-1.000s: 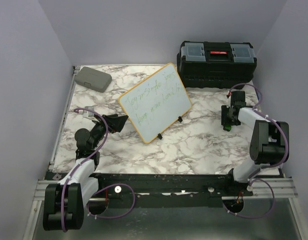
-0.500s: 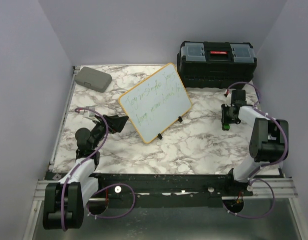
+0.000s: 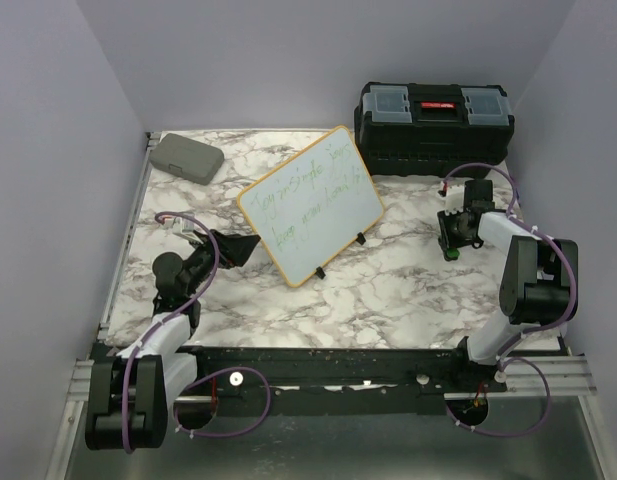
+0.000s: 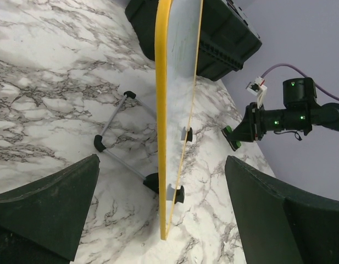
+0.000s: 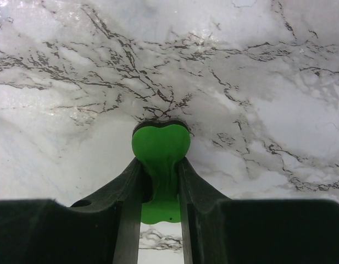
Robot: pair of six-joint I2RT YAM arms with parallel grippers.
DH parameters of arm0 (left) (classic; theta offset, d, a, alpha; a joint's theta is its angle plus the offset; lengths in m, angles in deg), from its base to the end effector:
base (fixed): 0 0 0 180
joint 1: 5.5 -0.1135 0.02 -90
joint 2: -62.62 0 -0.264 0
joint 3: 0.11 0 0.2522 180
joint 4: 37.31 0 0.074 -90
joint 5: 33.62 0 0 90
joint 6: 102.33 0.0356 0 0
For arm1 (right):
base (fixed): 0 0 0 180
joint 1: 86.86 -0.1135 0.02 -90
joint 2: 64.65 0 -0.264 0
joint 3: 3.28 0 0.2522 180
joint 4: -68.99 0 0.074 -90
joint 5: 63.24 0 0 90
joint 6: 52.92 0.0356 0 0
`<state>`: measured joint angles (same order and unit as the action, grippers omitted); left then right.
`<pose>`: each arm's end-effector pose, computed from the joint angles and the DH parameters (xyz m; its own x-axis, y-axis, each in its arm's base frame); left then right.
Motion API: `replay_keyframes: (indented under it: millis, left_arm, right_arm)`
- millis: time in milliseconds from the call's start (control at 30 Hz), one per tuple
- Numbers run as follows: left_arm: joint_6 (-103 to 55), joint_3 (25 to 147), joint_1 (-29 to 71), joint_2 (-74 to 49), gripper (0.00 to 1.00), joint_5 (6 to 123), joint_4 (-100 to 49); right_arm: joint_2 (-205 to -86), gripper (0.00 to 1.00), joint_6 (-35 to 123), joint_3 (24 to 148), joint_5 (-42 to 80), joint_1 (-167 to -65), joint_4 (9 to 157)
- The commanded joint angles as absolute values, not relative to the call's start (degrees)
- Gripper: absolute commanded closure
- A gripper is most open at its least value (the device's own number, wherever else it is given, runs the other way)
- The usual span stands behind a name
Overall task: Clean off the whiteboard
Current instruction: Pick up the whiteboard eraser from the center of the board.
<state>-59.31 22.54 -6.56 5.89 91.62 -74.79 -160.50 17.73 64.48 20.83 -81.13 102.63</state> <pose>0.1873 -0.0171 0.1990 -0.3695 -0.6041 -0.7061 0.4259 0.5652 -0.7065 0.3200 -0.0284 0.1610 -0.8436 -0.2466 -0.4770 -0.2426 0.9675 -0.0711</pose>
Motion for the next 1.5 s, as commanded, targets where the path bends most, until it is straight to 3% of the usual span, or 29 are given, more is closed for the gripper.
replay_keyframes:
  millis: [0, 200, 300, 833, 1467]
  left_arm:
    - [-59.7, 23.9, -6.9, 3.8, 0.05, 94.1, -76.5]
    - [-60.1, 24.2, -6.9, 2.5, 0.05, 94.8, -76.9]
    - [-59.8, 24.1, -6.9, 2.5, 0.05, 94.6, -76.9]
    - [-59.6, 23.9, -6.9, 2.6, 0.06, 94.6, -77.4]
    - [-59.6, 23.9, -6.9, 3.4, 0.06, 94.1, -77.2]
  right_arm:
    - [-161.7, 0.71, 15.5, 63.7, 16.7, -81.1, 108.6]
    - [-163.5, 0.56, 16.4, 65.0, 17.1, -81.1, 110.6]
    - [-163.9, 0.54, 16.4, 64.8, 17.4, -81.1, 110.7]
    - [-162.5, 0.99, 15.6, 64.8, 15.6, -81.1, 110.6]
    - [-147.4, 0.99, 9.1, 68.8, -14.8, -81.3, 113.3]
